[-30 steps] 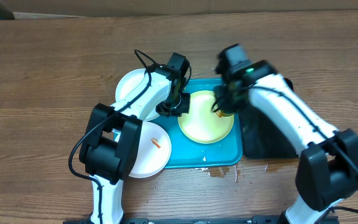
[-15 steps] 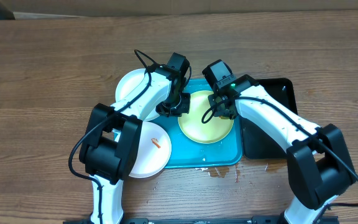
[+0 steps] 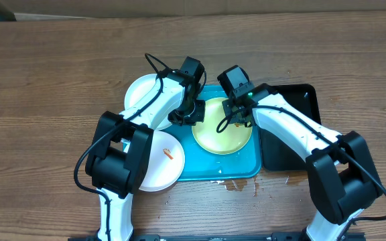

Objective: Clean dirty plates on tray and stack at the side
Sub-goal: 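Scrub the yellow plate surface with the sponge in the right gripper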

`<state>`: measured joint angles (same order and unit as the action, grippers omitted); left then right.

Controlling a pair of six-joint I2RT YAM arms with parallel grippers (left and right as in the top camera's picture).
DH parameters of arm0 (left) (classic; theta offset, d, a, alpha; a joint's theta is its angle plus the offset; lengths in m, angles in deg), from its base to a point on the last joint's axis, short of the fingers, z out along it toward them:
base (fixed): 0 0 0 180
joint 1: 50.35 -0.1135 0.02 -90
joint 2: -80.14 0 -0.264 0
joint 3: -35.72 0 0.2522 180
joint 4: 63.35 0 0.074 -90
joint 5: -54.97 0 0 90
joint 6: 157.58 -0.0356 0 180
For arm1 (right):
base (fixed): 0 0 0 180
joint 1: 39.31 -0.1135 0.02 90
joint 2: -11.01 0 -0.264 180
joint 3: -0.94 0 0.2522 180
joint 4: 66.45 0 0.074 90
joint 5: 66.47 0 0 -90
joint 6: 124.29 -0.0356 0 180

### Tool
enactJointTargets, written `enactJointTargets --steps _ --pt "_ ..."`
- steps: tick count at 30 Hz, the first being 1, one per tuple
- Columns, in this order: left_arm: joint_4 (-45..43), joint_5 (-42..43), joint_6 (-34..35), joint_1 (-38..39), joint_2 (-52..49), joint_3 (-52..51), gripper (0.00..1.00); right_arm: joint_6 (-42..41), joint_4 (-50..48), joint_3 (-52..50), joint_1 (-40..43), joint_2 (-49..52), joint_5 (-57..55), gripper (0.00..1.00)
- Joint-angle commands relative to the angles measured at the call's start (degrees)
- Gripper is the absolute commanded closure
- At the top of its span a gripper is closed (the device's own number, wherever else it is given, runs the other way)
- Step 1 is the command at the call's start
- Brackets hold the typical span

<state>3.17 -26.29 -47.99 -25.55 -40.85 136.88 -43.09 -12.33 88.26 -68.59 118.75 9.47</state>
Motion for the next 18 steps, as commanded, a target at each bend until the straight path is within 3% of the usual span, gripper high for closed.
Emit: enactJointTargets --steps 1,18 --pt "0.37 -3.08 1.22 0.35 -0.48 -0.66 0.96 -0.09 -1.92 -3.26 0.04 -0.24 -1.68 0.96" --pt "1.16 -6.29 2.12 0.26 -0.48 -0.63 0.96 0.24 -8.90 -7.39 0.04 -0.24 -1.95 0.93"
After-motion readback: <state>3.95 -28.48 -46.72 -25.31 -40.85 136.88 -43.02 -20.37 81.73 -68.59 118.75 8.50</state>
